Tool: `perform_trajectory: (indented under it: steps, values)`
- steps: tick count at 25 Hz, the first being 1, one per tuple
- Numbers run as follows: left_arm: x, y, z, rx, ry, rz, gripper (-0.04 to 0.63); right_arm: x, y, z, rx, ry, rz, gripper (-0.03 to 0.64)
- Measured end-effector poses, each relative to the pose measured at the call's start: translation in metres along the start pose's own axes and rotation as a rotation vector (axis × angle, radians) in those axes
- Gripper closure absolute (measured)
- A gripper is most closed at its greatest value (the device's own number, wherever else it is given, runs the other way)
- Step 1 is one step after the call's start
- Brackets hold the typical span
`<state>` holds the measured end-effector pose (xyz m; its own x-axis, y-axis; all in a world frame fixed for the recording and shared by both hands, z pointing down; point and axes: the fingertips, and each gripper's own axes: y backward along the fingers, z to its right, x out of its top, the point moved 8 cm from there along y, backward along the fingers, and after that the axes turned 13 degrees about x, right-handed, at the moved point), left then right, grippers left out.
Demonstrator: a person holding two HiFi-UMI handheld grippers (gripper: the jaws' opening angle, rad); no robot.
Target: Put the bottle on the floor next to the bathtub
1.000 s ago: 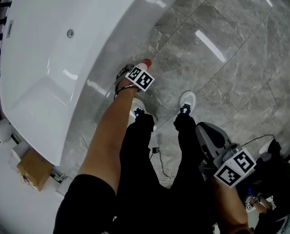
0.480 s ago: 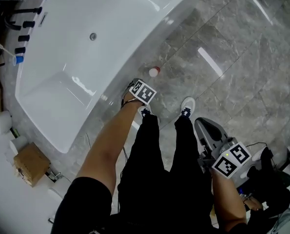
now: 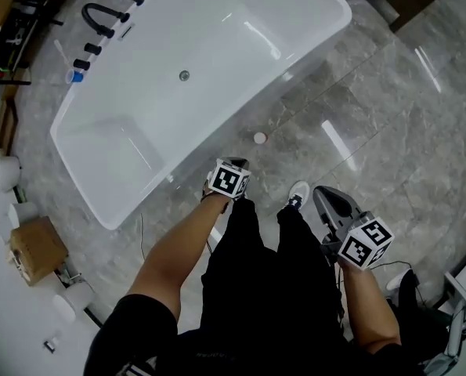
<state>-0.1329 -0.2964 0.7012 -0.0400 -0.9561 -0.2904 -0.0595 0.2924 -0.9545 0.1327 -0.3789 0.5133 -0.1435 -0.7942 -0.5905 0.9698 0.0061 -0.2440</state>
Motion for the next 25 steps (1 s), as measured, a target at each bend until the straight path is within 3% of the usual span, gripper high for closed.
perform_trajectory:
  steps: [7, 11, 17, 21, 25]
  values:
    - [0.016, 0.105, 0.021, -0.075, 0.213, 0.188, 0.58, 0.042, 0.009, -0.029, 0.062, 0.111, -0.062, 0.577]
    - [0.023, 0.17, 0.035, -0.083, 0.258, 0.306, 0.58, 0.056, 0.007, -0.049, 0.106, 0.196, -0.092, 0.577]
    - [0.021, 0.254, 0.05, -0.024, 0.301, 0.473, 0.58, 0.064, -0.002, -0.064, 0.213, 0.17, -0.084, 0.578]
    - [0.004, 0.29, 0.048, -0.035, 0.343, 0.538, 0.58, 0.059, -0.008, -0.085, 0.248, 0.202, -0.097, 0.578]
    - [-0.024, 0.315, 0.041, -0.024, 0.345, 0.546, 0.58, 0.05, -0.005, -0.116, 0.315, 0.201, -0.08, 0.578]
